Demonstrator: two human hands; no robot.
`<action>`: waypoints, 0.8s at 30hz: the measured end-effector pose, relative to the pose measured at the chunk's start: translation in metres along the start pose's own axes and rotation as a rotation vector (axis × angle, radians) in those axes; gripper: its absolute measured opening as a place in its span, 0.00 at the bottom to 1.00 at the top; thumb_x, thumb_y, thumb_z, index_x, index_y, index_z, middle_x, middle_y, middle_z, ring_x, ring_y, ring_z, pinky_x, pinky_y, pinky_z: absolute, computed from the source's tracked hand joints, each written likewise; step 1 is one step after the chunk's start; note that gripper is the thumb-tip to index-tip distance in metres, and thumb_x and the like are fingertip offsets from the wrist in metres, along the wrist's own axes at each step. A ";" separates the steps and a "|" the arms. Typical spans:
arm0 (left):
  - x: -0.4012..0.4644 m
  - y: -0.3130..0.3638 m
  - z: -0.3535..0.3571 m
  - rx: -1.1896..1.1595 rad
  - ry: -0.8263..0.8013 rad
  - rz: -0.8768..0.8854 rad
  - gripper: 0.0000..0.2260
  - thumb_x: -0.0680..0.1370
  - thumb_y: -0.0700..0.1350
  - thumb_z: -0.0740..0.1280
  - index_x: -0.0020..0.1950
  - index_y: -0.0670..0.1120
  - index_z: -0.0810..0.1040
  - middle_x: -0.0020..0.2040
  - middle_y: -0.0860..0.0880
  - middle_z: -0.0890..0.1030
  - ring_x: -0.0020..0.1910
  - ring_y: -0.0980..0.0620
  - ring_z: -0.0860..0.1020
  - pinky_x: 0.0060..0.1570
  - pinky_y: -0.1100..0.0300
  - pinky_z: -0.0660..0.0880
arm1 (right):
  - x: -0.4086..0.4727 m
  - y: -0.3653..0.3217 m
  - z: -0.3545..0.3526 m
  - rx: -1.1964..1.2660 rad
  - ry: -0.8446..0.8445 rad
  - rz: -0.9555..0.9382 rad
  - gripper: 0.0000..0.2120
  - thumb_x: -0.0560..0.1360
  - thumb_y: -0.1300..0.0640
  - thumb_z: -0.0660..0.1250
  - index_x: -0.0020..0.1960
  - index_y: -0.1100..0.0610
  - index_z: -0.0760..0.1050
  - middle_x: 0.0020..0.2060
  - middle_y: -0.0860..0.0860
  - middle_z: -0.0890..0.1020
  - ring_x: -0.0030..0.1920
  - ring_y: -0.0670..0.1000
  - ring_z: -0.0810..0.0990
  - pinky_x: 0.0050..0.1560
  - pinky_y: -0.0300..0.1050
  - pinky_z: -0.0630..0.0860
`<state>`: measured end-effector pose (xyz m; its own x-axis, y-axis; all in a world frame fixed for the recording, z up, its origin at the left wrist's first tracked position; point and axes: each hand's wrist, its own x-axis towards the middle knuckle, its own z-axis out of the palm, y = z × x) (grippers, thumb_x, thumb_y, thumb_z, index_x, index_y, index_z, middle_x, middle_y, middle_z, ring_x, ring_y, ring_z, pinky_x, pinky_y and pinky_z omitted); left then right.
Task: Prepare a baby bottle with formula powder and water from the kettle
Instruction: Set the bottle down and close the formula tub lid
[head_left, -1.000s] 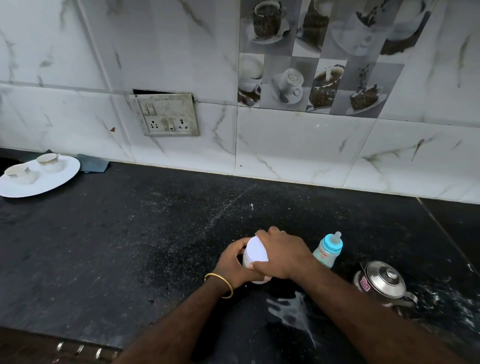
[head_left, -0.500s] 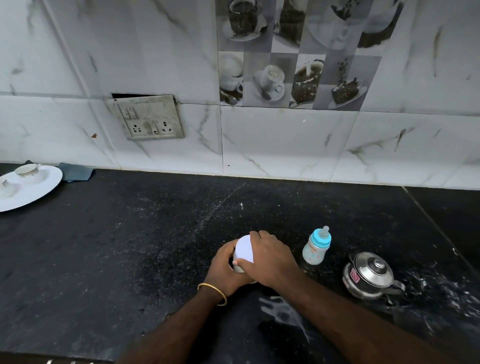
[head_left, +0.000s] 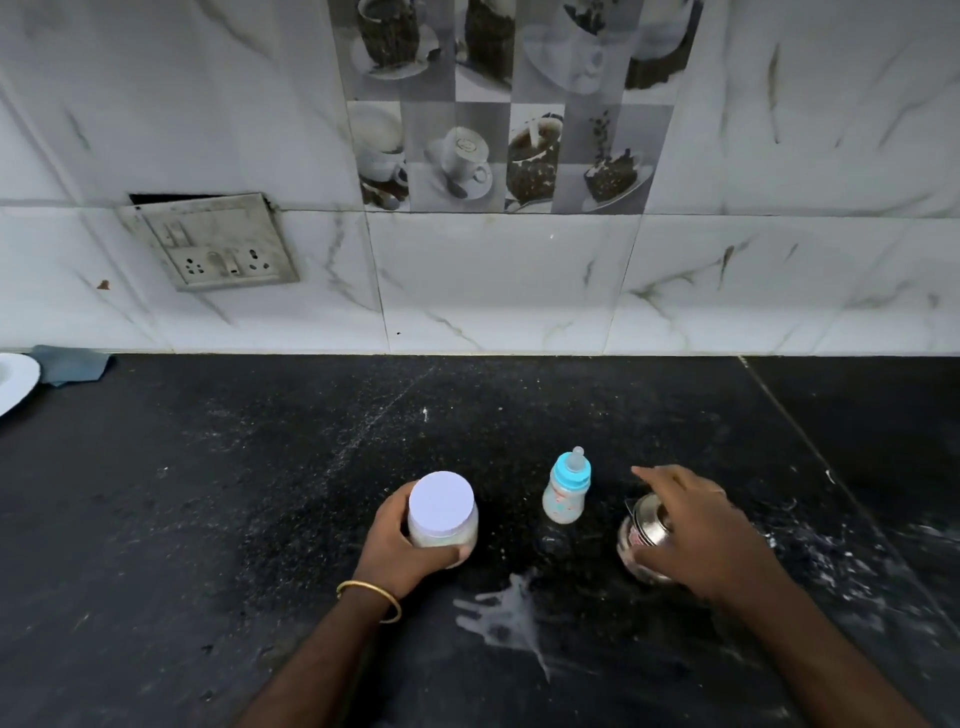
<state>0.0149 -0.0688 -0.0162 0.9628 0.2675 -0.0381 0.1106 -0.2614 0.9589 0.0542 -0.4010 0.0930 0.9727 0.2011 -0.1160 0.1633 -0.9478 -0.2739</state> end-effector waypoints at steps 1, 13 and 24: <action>-0.001 0.002 0.002 -0.014 0.009 0.000 0.40 0.51 0.52 0.82 0.61 0.58 0.74 0.64 0.49 0.77 0.62 0.52 0.76 0.63 0.53 0.75 | 0.000 0.010 0.000 -0.029 -0.078 0.016 0.45 0.68 0.40 0.74 0.79 0.44 0.57 0.78 0.46 0.62 0.76 0.54 0.63 0.71 0.52 0.69; -0.011 0.013 0.014 -0.018 0.084 -0.020 0.37 0.53 0.44 0.84 0.59 0.55 0.76 0.57 0.55 0.80 0.57 0.56 0.77 0.52 0.64 0.73 | 0.015 0.030 0.007 -0.054 -0.145 0.065 0.37 0.64 0.34 0.69 0.70 0.44 0.67 0.63 0.45 0.71 0.62 0.52 0.75 0.56 0.49 0.76; -0.012 0.016 0.013 0.006 0.086 -0.032 0.36 0.57 0.38 0.85 0.62 0.53 0.75 0.58 0.58 0.79 0.57 0.59 0.76 0.52 0.64 0.73 | 0.024 0.011 0.024 0.015 0.001 0.238 0.38 0.63 0.31 0.72 0.64 0.52 0.68 0.61 0.51 0.72 0.60 0.55 0.76 0.51 0.50 0.76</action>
<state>0.0080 -0.0886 -0.0045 0.9339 0.3547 -0.0437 0.1422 -0.2567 0.9560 0.0751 -0.4011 0.0641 0.9836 -0.0280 -0.1783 -0.0732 -0.9648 -0.2527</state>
